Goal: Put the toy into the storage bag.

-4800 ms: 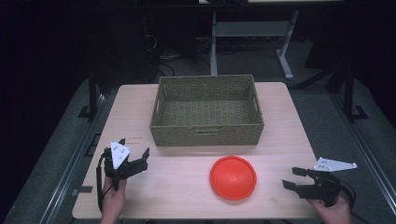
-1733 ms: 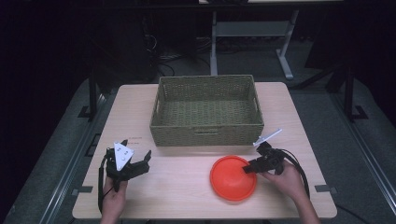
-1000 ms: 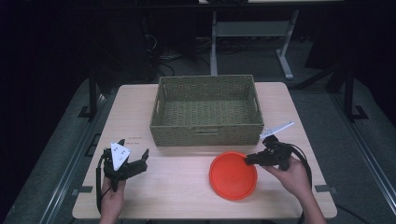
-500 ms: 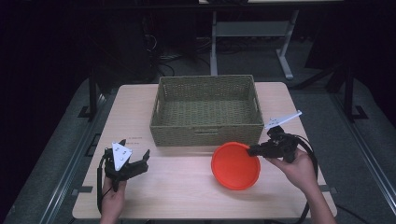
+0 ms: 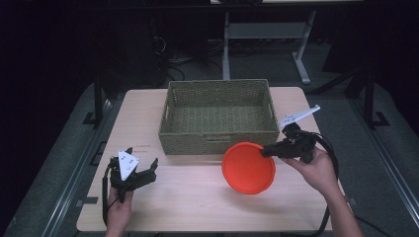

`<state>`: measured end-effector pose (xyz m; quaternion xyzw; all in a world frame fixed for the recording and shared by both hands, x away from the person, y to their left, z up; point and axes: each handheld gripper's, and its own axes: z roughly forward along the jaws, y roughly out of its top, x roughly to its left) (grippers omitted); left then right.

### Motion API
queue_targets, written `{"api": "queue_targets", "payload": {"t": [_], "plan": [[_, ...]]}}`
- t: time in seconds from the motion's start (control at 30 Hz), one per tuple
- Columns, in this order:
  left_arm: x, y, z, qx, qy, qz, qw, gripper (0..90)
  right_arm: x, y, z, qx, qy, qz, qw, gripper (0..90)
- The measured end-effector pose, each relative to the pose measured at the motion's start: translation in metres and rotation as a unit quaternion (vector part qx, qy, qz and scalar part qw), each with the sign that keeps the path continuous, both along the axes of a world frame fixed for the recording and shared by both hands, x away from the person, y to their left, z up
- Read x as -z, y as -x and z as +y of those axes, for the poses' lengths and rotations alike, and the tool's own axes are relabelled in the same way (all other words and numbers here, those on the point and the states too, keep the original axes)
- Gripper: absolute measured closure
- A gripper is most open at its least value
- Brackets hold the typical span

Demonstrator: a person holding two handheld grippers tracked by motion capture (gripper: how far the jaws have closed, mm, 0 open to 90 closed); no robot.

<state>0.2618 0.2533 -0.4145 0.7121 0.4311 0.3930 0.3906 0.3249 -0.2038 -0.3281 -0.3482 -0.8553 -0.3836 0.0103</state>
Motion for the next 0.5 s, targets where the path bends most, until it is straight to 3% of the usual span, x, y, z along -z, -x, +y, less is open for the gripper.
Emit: {"api": "queue_targets", "payload": {"t": [0.5], "plan": [[0.000, -0.001, 0.000, 0.003, -0.006, 0.002, 1.0000, 12.7, -0.031, -0.020, 0.001, 0.003, -0.013, -0.004, 0.9999, 82.0]]}}
